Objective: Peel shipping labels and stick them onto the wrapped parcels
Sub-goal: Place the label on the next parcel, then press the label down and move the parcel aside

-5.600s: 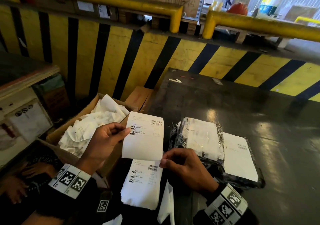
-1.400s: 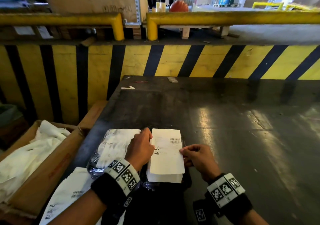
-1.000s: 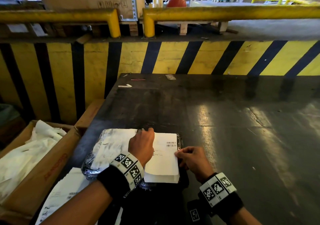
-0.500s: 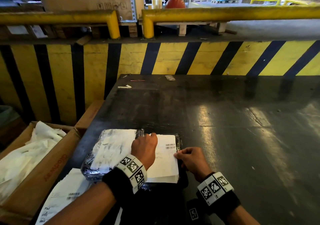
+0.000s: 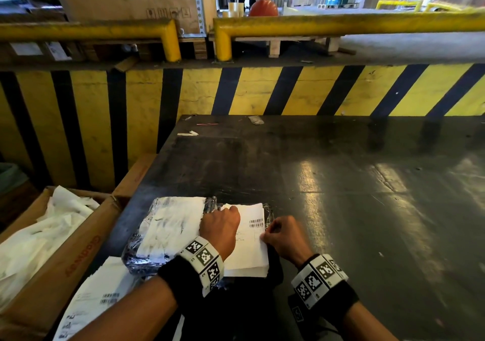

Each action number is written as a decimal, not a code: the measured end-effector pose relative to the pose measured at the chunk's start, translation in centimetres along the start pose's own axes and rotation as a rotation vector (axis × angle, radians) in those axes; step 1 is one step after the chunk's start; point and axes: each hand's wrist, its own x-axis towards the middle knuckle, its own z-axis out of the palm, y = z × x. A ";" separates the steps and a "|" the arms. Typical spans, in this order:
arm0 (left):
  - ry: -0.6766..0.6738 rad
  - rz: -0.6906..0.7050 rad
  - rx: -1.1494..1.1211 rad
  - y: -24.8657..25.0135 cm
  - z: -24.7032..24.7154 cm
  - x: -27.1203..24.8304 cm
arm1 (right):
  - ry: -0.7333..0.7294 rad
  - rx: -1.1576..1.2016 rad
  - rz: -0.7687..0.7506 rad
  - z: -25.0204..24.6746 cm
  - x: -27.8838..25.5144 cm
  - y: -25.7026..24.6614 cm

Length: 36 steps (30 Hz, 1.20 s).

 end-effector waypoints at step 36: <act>-0.047 0.296 -0.352 2.2 8.1 -5.9 | 0.040 0.176 -0.161 0.9 -6.6 6.3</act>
